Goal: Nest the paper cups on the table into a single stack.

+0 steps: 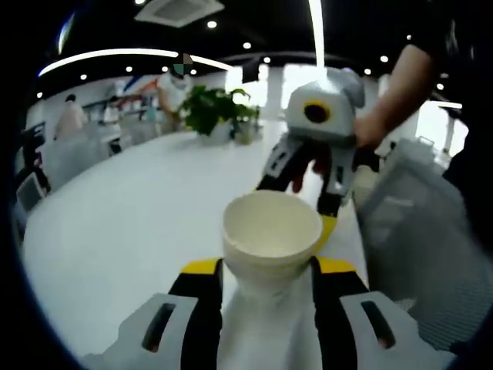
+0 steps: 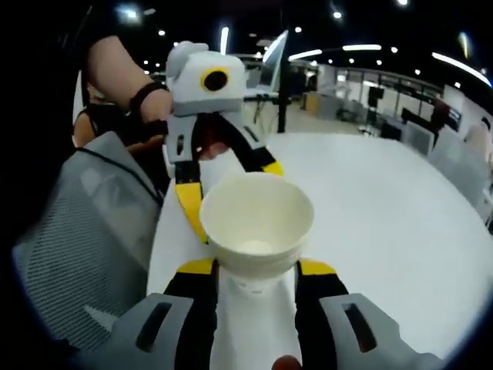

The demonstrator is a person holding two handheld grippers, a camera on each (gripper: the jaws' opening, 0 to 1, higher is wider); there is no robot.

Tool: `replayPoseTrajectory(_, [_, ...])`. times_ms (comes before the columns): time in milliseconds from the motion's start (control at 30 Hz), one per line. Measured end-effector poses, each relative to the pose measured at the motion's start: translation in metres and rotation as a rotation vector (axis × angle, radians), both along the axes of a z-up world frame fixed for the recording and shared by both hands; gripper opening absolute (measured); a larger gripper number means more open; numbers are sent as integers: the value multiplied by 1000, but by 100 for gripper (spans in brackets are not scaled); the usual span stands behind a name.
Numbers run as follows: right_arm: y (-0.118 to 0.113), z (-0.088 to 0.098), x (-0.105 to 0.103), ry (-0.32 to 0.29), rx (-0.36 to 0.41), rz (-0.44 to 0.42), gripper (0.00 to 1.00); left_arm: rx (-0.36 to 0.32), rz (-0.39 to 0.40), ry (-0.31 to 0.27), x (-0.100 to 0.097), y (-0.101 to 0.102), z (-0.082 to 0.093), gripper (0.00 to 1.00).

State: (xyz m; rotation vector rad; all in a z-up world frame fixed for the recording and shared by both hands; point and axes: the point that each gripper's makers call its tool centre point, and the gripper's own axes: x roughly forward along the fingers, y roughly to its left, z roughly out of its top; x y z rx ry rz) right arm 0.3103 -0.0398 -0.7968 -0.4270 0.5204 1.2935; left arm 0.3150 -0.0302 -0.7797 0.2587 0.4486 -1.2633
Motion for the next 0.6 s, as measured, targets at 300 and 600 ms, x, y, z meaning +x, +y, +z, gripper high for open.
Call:
replayPoseTrajectory(300, [-5,2,1,-7,-6,2,35,6,-4,2,2,-4,2,43])
replayPoseTrajectory(600, [-18,21,12,-38,0,-21,34,-9,-31,-23,12,-16,20,42])
